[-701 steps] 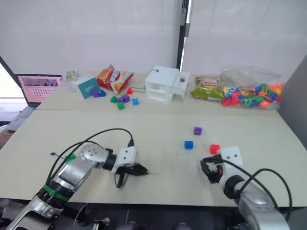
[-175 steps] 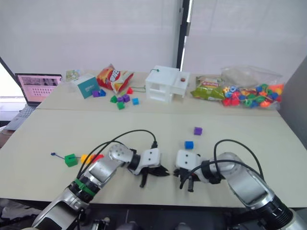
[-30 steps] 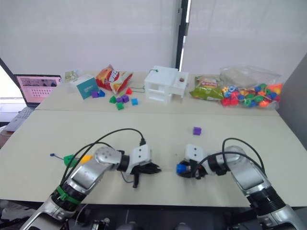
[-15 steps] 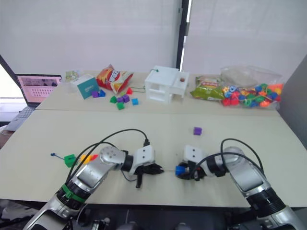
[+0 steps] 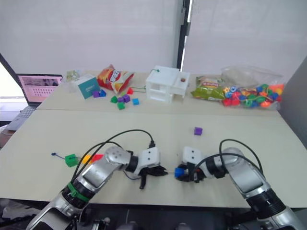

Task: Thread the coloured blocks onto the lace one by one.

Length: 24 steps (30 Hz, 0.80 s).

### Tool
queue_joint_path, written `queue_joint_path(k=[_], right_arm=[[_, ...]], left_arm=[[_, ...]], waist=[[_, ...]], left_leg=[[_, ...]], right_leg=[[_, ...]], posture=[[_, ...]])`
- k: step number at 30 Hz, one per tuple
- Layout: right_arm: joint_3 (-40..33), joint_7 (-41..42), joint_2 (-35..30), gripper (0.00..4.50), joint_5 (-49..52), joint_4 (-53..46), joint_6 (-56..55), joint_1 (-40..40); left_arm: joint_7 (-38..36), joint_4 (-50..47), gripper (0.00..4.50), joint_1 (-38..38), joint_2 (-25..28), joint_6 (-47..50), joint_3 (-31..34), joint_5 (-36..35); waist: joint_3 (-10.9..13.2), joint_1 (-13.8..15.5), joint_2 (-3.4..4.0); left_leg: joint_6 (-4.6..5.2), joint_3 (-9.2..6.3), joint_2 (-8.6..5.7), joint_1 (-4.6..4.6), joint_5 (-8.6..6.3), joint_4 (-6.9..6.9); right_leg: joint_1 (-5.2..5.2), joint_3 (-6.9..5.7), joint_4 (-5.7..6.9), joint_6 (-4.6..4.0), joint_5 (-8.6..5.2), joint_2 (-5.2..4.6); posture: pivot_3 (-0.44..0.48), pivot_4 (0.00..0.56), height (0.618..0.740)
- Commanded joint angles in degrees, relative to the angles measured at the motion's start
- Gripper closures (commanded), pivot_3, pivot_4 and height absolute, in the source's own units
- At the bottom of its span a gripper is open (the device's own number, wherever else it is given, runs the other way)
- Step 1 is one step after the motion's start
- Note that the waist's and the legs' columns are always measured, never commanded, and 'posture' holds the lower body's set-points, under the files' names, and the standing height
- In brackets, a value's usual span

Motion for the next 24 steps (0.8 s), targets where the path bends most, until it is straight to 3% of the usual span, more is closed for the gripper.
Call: queue_joint_path(k=[1,15,21,24], right_arm=[[0.2,-0.6,0.2,3.19,0.4,-1.4,0.5,0.2],[0.2,-1.9,0.8,3.19,-0.6,-1.0,1.1,0.2],[0.0,-2.8,0.6,3.19,-1.0,-1.3,1.3,1.0],[-0.1,-3.1,0.4,3.19,-1.0,-1.3,1.4,1.3]], left_arm=[[-0.4,-2.3,4.5,-2.1,-3.6,-1.0,-1.6,-1.2],[-0.4,-0.9,4.5,-2.9,-7.4,0.7,-2.3,-1.0],[-3.5,-4.5,2.55,-0.5,-0.7,3.6,3.8,-4.8],[-5.1,-6.4,2.55,1.2,3.2,2.8,5.2,-6.2]], waist=[[0.0,0.0,0.0],[0.0,0.0,0.0],[0.0,-0.1,0.0],[0.0,-0.3,0.01]], left_leg=[[0.0,0.0,0.0,0.0,0.0,0.0],[0.0,-0.01,0.0,0.0,0.0,0.03],[0.0,-0.02,0.03,0.02,0.0,0.03],[0.0,-0.02,0.06,0.05,0.0,0.01]], right_leg=[[0.0,0.0,0.0,0.0,0.0,0.0],[0.02,0.0,0.01,0.01,0.0,0.0],[0.02,0.01,0.02,0.01,0.0,0.02],[0.01,0.02,0.03,0.0,0.0,0.03]], posture=[[0.0,0.15,0.74],[0.0,0.15,0.74],[0.0,0.15,0.74],[0.0,0.15,0.74]])
